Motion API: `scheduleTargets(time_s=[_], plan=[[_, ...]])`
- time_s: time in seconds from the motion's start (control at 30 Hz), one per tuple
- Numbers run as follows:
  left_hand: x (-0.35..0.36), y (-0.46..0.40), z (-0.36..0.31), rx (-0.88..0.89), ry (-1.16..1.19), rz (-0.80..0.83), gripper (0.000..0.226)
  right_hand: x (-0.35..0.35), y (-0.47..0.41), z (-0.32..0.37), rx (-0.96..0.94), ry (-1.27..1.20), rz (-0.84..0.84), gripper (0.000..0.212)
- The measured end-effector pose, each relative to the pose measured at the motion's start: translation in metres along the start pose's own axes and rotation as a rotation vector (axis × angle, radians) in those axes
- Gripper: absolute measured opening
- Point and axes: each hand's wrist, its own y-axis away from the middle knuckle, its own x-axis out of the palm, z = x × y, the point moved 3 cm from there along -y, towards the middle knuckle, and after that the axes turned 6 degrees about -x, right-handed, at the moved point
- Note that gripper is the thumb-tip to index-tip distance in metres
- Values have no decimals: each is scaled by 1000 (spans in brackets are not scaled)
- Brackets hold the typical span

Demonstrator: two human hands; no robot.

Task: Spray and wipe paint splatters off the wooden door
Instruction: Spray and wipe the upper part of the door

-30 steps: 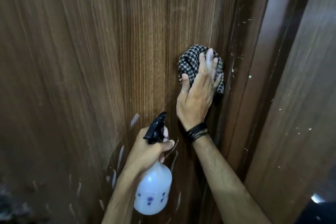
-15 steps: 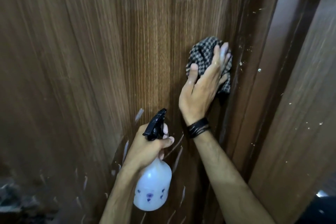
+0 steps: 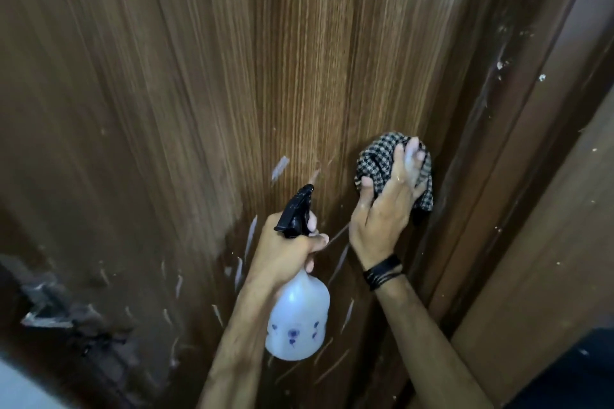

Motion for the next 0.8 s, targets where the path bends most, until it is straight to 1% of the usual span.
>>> scheduleTargets(time_s=[0.1, 0.17, 0.27, 0.4, 0.5, 0.57, 0.63, 0.7, 0.8], plan=[[-1, 1, 3, 28, 32, -36, 24, 2, -29, 9, -211, 60, 91, 56], [-3, 1, 7, 44, 48, -53, 21, 8, -37, 11, -297, 120, 131, 55], [-8, 0, 21, 23, 80, -79, 21, 17, -10, 4, -343, 202, 191, 59], [-10, 3, 30, 4, 82, -107, 24, 29, 60, -11, -450, 282, 336, 75], [-17, 4, 34, 10, 112, -107, 25, 34, 66, -6, -420, 263, 338, 78], [-23, 3, 34, 11, 134, -120, 24, 34, 41, 10, -414, 242, 282, 71], [-30, 2, 36, 16, 164, -148, 23, 39, 10, 30, -450, 234, 225, 62], [-36, 2, 40, 27, 185, -167, 23, 45, -11, 47, -483, 244, 198, 59], [-43, 3, 53, 38, 217, -191, 21, 57, -1, 57, -604, 284, 244, 57]])
